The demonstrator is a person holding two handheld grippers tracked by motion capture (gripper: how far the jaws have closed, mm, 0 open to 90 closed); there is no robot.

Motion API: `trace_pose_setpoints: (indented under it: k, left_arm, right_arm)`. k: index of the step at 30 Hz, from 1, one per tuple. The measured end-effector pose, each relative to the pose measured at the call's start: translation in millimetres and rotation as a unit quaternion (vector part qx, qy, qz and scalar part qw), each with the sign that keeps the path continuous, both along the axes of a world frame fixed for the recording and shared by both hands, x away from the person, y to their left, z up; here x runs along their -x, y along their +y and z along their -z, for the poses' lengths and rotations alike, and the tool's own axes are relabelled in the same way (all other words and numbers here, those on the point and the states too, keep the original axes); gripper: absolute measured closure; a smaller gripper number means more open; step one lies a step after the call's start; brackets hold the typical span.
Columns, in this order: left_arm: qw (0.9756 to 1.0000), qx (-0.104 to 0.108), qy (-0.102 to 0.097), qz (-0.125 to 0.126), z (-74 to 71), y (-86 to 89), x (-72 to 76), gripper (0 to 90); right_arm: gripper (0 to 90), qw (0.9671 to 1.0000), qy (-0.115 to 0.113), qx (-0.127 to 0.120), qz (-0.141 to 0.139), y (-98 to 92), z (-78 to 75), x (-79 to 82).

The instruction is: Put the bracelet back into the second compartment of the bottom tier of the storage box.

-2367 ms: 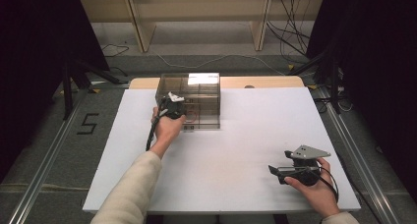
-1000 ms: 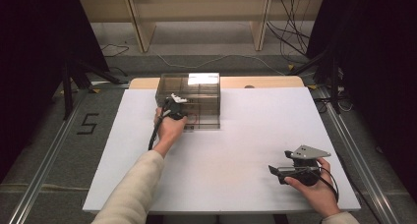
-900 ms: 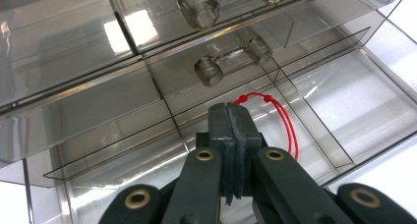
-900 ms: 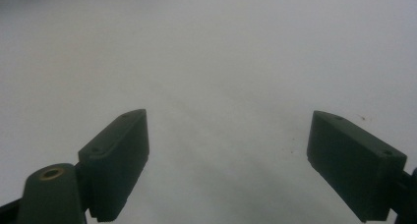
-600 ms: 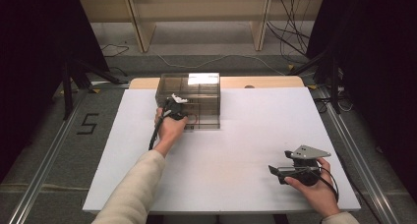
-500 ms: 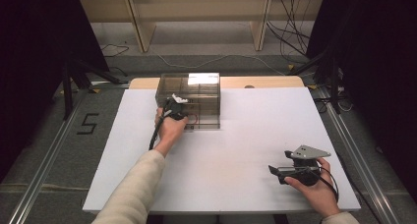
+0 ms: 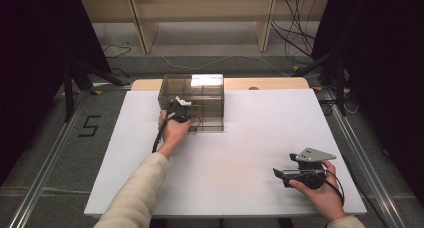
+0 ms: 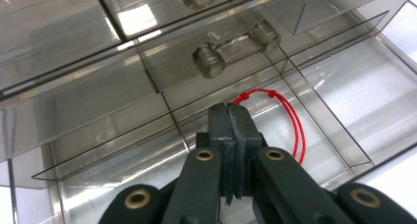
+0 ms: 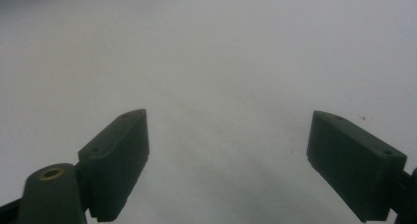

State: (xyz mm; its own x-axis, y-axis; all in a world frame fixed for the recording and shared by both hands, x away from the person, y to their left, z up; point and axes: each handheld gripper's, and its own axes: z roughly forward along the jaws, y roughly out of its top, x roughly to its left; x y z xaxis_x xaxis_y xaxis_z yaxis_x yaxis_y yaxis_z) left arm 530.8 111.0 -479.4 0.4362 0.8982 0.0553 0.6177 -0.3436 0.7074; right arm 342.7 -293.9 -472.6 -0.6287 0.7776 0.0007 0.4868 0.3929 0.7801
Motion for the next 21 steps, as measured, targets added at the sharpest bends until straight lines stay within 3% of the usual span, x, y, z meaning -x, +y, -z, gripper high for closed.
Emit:
trace_pose_setpoints:
  k: [21]
  left_arm:
    - [0.9998, -0.014, -0.002, 0.01, 5.9, -4.2, -2.6, 89.6]
  right_arm:
    - [16.8, 1.0, -0.003, -0.001, -0.001, -0.2, 0.1, -0.3]
